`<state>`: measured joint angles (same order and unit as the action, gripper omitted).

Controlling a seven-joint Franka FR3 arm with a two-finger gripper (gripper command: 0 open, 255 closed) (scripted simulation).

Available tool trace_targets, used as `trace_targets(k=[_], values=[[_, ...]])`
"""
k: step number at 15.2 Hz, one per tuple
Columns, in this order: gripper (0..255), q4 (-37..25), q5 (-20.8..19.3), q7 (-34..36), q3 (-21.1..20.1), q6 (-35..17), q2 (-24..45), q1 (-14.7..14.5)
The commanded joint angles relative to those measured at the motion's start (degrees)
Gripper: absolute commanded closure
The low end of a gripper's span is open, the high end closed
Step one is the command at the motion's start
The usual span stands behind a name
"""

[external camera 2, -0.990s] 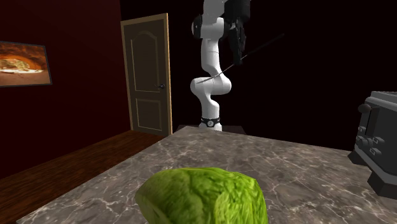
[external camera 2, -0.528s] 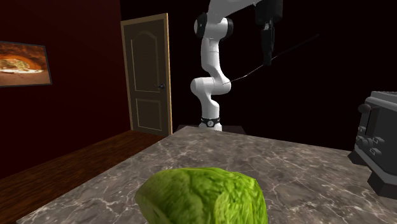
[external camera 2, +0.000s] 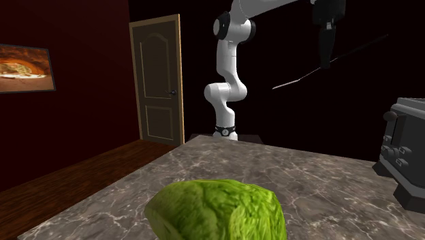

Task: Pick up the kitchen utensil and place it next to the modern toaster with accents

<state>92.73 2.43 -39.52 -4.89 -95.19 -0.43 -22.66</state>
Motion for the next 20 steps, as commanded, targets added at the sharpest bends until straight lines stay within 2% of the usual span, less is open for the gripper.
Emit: trace_targets(k=[1,6,20], values=[[255,-2.99,-0.36,2.83,-1.38,0.35,2.5,-1.35],[255,-12.45,-1.95,9.0,-4.1,2.26,9.93,-4.84],[255,0.75,-1.62,8.53,-3.96,-9.18,8.16,-4.63]])
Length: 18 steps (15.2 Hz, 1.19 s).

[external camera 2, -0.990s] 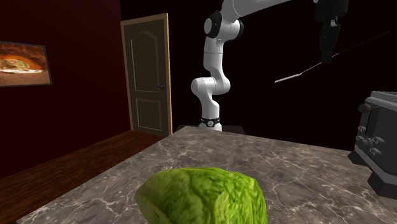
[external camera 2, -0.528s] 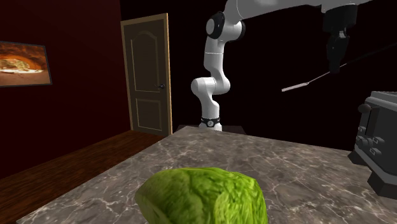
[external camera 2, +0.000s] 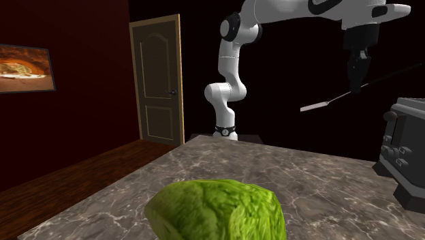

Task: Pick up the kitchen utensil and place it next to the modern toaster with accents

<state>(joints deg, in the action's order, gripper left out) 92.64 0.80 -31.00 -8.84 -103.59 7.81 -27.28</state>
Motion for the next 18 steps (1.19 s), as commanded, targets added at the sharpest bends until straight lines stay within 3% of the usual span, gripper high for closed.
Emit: trace_targets(k=[1,18], values=[[255,1.62,0.02,-0.01,-0.01,-1.56,-0.09,0.0],[255,12.5,-0.2,-0.17,0.05,-14.18,1.67,-0.03]])
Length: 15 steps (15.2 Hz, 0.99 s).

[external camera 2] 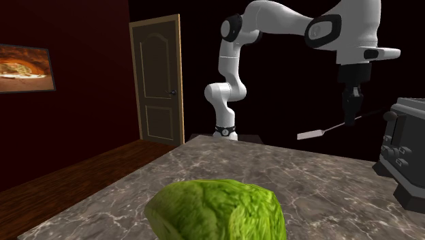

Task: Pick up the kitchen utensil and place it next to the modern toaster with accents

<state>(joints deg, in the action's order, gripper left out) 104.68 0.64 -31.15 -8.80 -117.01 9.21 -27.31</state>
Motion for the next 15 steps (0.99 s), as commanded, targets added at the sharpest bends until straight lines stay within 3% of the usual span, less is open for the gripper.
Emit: trace_targets(k=[1,15], values=[[255,0.96,-0.07,-0.01,0.01,-1.47,0.48,-0.01],[255,6.7,-0.72,0.19,0.17,-11.26,4.57,-0.19]])
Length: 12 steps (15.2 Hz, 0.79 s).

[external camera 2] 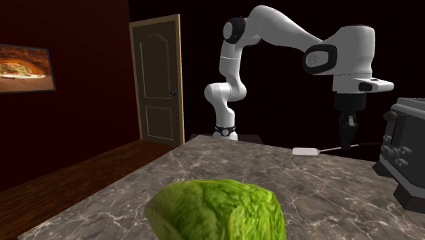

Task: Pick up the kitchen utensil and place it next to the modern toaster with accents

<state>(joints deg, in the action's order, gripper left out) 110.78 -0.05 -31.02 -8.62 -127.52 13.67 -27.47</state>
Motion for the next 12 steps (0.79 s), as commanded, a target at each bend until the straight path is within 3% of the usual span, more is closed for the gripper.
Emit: trace_targets(k=[1,10,11,12], values=[[255,0.92,-0.09,0.08,0.01,-1.42,0.48,-0.05],[255,1.49,-0.22,0.13,0.05,-2.74,1.23,-0.09],[0,1.49,-0.22,0.13,0.05,-2.74,1.23,-0.09],[0,1.49,-0.22,0.13,0.05,-2.74,1.23,-0.09]])
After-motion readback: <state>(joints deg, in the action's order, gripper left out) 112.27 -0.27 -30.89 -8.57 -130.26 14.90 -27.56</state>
